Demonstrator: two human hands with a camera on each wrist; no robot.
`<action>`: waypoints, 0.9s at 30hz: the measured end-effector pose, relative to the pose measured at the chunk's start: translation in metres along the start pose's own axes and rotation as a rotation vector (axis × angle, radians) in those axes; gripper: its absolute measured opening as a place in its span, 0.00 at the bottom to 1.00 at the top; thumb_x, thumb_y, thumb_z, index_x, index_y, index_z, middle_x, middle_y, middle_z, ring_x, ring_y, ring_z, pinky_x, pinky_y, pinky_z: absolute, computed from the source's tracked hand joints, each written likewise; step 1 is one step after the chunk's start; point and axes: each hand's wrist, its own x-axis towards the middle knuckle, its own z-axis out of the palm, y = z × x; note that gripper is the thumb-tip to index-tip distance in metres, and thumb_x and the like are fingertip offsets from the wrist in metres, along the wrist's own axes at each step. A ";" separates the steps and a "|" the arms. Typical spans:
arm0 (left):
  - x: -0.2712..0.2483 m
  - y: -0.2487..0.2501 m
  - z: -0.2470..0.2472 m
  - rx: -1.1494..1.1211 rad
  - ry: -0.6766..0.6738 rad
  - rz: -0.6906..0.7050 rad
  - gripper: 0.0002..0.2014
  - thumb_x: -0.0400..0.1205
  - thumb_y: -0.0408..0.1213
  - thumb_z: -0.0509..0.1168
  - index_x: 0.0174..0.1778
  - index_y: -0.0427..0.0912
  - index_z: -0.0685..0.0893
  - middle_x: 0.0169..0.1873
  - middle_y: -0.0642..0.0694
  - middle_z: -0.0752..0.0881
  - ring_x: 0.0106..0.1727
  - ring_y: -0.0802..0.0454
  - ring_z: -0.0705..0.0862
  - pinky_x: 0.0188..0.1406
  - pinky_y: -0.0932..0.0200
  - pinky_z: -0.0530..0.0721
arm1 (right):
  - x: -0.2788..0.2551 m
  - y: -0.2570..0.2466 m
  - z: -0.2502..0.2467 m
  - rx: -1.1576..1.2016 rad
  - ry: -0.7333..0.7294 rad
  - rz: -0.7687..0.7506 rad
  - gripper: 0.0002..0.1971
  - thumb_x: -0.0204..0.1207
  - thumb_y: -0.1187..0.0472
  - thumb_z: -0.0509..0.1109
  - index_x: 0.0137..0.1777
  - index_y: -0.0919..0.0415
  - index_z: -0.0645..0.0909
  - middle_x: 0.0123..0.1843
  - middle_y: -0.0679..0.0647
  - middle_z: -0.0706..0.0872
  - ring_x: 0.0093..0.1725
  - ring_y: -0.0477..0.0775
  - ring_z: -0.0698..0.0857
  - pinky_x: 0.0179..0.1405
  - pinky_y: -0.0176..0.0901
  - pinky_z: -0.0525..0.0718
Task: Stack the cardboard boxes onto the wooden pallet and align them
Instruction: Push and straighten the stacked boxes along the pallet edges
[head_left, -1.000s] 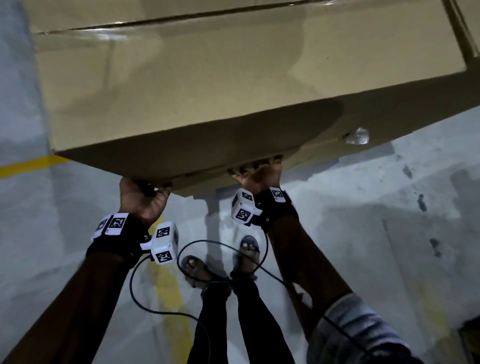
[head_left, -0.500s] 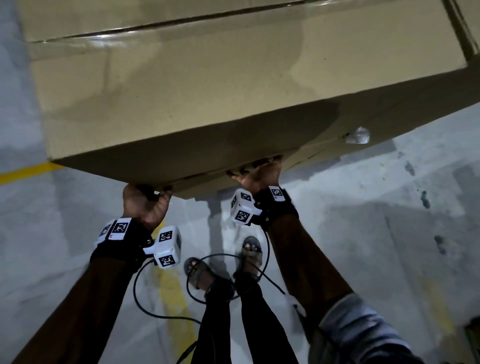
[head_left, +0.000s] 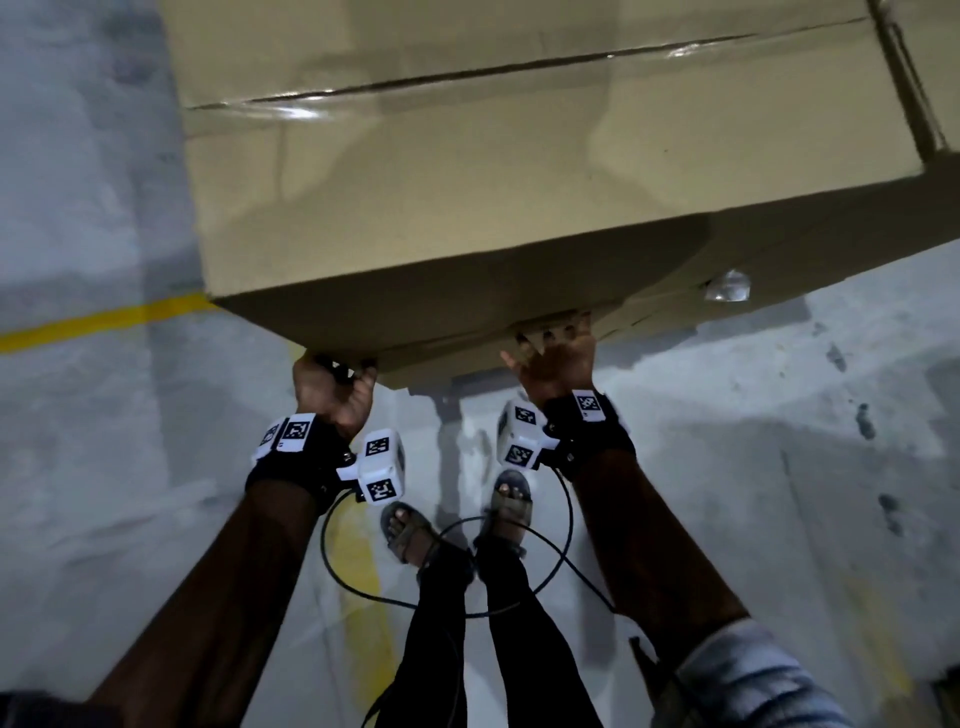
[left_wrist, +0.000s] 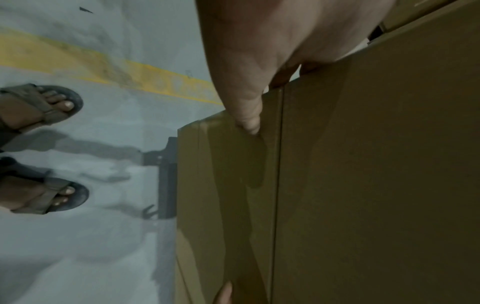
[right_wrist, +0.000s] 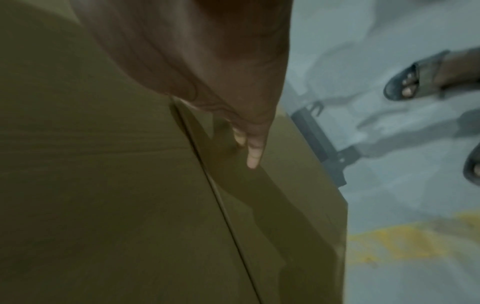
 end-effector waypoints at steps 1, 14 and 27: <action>-0.009 0.003 -0.001 0.020 -0.023 -0.012 0.12 0.87 0.31 0.59 0.48 0.40 0.89 0.53 0.38 0.80 0.59 0.38 0.78 0.72 0.49 0.80 | -0.008 -0.003 -0.005 -0.038 0.033 -0.013 0.31 0.90 0.37 0.51 0.90 0.47 0.59 0.90 0.55 0.64 0.83 0.68 0.71 0.70 0.72 0.75; -0.106 0.066 -0.036 0.274 -0.147 -0.084 0.14 0.93 0.43 0.56 0.64 0.41 0.83 0.70 0.36 0.83 0.65 0.43 0.86 0.62 0.54 0.84 | -0.224 0.050 0.049 -0.998 -0.317 -0.211 0.12 0.86 0.50 0.67 0.63 0.52 0.86 0.63 0.57 0.91 0.56 0.55 0.89 0.45 0.38 0.83; -0.082 0.193 -0.123 0.634 -0.083 -0.145 0.13 0.93 0.43 0.58 0.61 0.41 0.86 0.50 0.41 0.90 0.46 0.48 0.88 0.46 0.58 0.83 | -0.212 0.238 0.216 -1.441 -0.464 -0.339 0.16 0.83 0.47 0.73 0.66 0.52 0.87 0.60 0.49 0.92 0.56 0.45 0.89 0.53 0.31 0.83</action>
